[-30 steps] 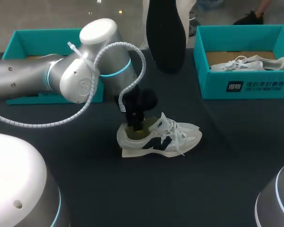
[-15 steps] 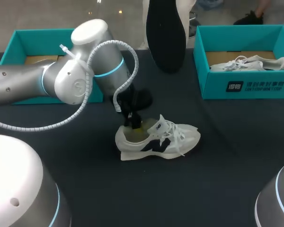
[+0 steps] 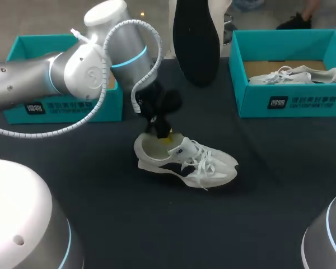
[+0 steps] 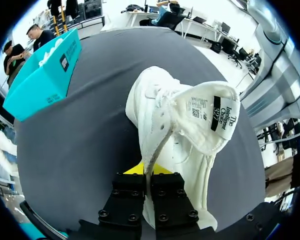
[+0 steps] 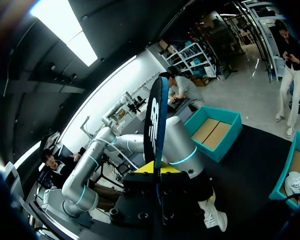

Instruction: Take the shoe out of the shoebox, open the shoe tongue, remove and reinsert the insole, then place the shoe into the shoebox

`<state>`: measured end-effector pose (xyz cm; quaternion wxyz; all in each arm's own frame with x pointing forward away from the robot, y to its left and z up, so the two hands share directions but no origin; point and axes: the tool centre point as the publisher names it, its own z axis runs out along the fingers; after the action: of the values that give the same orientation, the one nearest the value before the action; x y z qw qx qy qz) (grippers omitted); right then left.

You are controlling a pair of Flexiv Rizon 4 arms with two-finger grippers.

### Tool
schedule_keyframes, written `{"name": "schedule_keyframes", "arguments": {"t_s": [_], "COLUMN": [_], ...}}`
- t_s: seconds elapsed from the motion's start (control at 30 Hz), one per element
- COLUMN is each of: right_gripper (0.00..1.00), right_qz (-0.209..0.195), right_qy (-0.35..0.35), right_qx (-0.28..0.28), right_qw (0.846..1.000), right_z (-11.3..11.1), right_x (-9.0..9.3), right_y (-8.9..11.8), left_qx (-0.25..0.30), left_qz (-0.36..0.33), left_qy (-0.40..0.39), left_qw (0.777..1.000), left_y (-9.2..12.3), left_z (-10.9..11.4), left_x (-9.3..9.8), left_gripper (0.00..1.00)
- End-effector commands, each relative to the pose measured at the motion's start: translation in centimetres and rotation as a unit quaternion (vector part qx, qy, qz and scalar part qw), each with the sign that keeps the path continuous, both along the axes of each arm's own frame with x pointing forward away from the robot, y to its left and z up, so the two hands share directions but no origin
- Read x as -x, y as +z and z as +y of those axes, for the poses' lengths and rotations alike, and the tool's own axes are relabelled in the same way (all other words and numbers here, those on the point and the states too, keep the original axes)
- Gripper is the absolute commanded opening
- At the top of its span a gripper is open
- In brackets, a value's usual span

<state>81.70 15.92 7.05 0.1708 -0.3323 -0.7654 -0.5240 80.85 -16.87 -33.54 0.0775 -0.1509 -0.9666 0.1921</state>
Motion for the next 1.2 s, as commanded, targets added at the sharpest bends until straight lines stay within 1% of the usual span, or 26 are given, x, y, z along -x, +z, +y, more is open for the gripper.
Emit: {"name": "schedule_keyframes", "arguments": {"t_s": [0.03, 0.1, 0.17, 0.2, 0.23, 0.27, 0.33, 0.37, 0.43, 0.5, 0.57, 0.87, 1.0, 1.2], "right_gripper": [0.0, 0.0, 0.0, 0.0, 0.0, 0.0, 0.0, 0.0, 0.0, 0.0, 0.0, 0.0, 0.0, 0.0], "right_qz": [0.001, 0.001, 0.001, 0.001, 0.001, 0.001, 0.001, 0.001, 0.001, 0.001, -0.002, -0.016, -0.019, -0.022], "right_qy": [-0.001, -0.001, -0.001, -0.001, -0.001, -0.001, -0.001, -0.001, -0.001, -0.001, -0.001, -0.017, -0.021, -0.031], "right_qx": [0.002, 0.002, 0.002, 0.002, 0.002, 0.002, 0.002, 0.002, 0.002, 0.002, 0.001, 0.016, 0.021, 0.027], "right_qw": [1.0, 1.0, 1.0, 1.0, 1.0, 1.0, 1.0, 1.0, 1.0, 1.0, 1.0, 1.0, 0.999, 0.999], "right_z": [0.2, 0.2, 0.2, 0.2, 0.2, 0.2, 0.2, 0.2, 0.2, 0.2, 0.1, -0.9, -1.2, -1.4], "right_x": [-0.1, -0.1, -0.1, -0.1, -0.1, -0.1, -0.1, -0.1, -0.1, -0.1, 0.2, 1.1, 1.5, 1.9], "right_y": [0.0, 0.0, 0.0, 0.0, 0.0, 0.0, 0.0, 0.0, 0.0, 0.0, 0.6, 3.4, 4.2, 4.8], "left_qx": [-0.007, 0.003, 0.002, 0.004, 0.003, 0.003, 0.016, 0.016, 0.009, 0.017, 0.014, 0.051, 0.054, 0.055], "left_qz": [-0.016, 0.003, -0.011, 0.001, -0.003, -0.016, -0.003, 0.007, -0.004, 0.006, -0.004, 0.012, 0.014, 0.01], "left_qy": [-0.063, -0.104, -0.127, -0.144, -0.148, -0.172, -0.234, -0.243, -0.276, -0.308, -0.339, -0.404, -0.425, -0.458], "left_qw": [0.998, 0.995, 0.992, 0.99, 0.989, 0.985, 0.972, 0.97, 0.961, 0.951, 0.941, 0.913, 0.903, 0.887], "left_y": [2.0, 2.6, 2.8, 2.9, 2.9, 2.8, 2.6, 2.5, 2.0, 1.7, 1.4, 1.3, 1.1, 0.7], "left_z": [-0.1, -0.3, -0.5, -0.6, -0.6, -0.7, -0.5, -0.5, -0.6, -0.7, -0.8, -2.3, -2.9, -3.6], "left_x": [-0.6, -0.5, -0.7, -0.8, -0.9, -1.0, -0.7, -0.6, -0.6, -0.5, -0.3, 0.6, 1.1, 2.0], "left_gripper": [0.0, 0.0, 0.0, 0.0, 0.0, 0.0, 0.0, 0.0, 0.0, 0.0, 0.0, 0.0, 0.0, 0.0]}}
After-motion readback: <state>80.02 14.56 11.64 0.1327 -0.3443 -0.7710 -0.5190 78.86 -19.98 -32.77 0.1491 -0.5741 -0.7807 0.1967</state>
